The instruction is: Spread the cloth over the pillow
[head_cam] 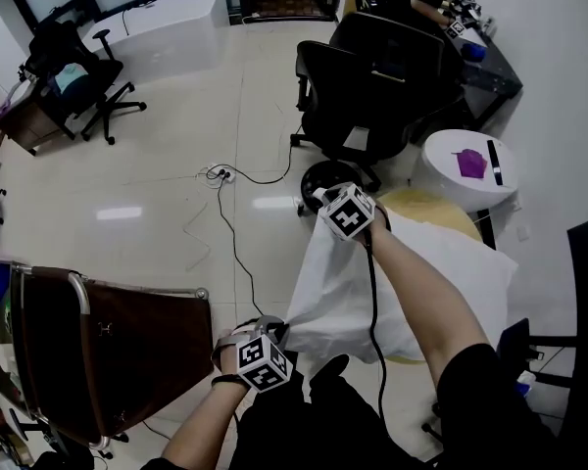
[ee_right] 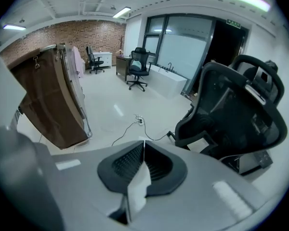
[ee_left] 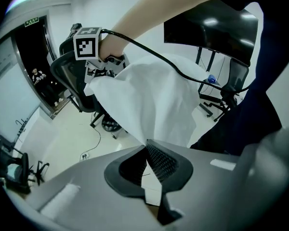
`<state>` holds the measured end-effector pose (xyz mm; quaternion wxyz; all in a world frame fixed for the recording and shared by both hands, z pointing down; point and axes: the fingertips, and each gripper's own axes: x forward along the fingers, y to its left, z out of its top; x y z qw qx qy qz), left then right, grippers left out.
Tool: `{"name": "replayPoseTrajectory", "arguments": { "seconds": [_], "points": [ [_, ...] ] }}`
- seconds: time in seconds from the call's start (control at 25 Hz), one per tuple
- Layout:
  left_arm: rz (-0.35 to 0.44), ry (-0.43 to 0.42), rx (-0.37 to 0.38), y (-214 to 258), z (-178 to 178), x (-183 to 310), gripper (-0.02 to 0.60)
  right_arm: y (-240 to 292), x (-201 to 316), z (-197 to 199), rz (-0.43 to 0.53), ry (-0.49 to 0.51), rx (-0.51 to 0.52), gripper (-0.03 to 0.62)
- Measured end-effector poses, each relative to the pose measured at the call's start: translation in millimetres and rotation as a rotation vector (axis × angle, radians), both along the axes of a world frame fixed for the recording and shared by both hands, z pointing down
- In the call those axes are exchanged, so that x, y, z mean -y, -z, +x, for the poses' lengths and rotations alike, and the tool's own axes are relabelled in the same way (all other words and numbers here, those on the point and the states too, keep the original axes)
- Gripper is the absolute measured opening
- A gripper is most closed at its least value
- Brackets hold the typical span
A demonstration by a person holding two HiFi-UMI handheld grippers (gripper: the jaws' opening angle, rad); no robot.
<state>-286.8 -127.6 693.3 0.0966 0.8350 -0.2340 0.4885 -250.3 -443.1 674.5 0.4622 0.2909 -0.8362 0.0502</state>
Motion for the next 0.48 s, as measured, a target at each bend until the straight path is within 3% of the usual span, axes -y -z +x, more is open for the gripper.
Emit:
{"name": "replayPoseTrajectory", "arguments": {
  "seconds": [0.28,0.48],
  "points": [
    [-0.049,0.013,-0.015,-31,-2,3,0.0,-50,3,-8,-0.018,0.033,-0.067,0.014],
    [-0.08,-0.002,-0.031,-41,3,3,0.0,-61,7,-13,-0.025,0.027,-0.047,0.051]
  ]
}}
